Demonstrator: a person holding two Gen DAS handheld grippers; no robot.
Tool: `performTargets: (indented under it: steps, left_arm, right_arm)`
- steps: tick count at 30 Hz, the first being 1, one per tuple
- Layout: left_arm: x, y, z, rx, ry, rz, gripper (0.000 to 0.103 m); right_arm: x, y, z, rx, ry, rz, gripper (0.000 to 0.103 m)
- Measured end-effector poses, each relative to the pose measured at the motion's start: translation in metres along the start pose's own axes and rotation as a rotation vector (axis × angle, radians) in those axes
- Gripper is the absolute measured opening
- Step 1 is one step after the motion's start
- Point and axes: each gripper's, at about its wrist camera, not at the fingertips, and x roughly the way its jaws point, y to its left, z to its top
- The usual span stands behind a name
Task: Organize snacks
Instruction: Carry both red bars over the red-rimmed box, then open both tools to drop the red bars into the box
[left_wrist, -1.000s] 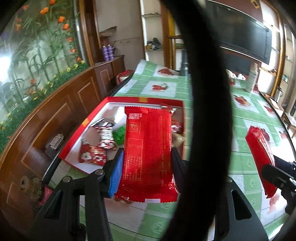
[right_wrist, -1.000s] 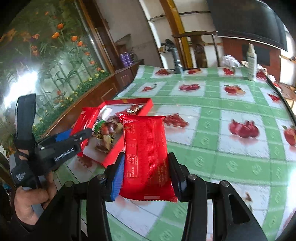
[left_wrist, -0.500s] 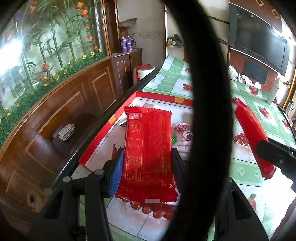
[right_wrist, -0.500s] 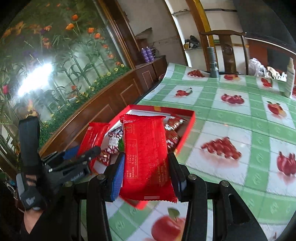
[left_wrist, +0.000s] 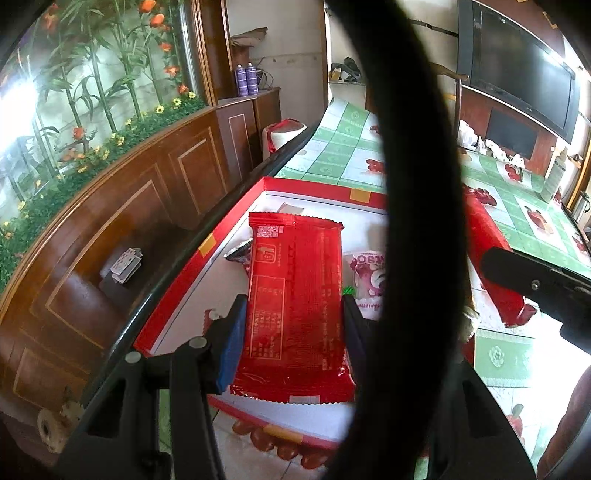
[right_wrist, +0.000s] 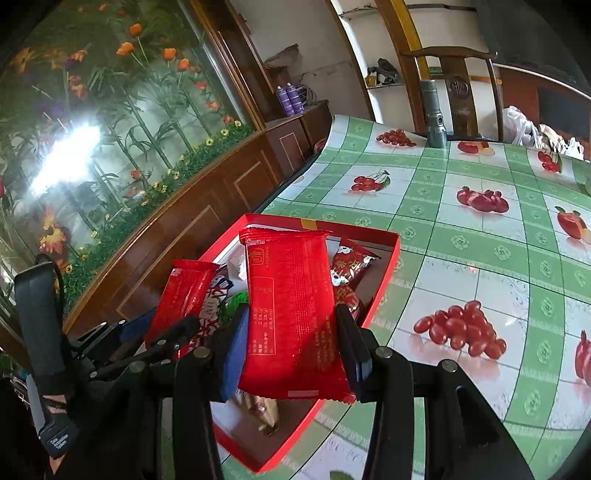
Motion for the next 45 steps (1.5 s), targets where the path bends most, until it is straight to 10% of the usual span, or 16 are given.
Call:
performTargets:
  steps: [30,45]
  left_arm:
    - [0.043,0.005,0.004,-0.014,0.07,-0.013,0.052]
    - [0.02,0.011,0.005,-0.043,0.02,-0.007,0.079]
  right_arm:
    - [0.057,-0.004,0.01,-0.02,0.096,0.008,0.045]
    - [0.029,-0.002,0.005,-0.073,0.05,0.026,0.053]
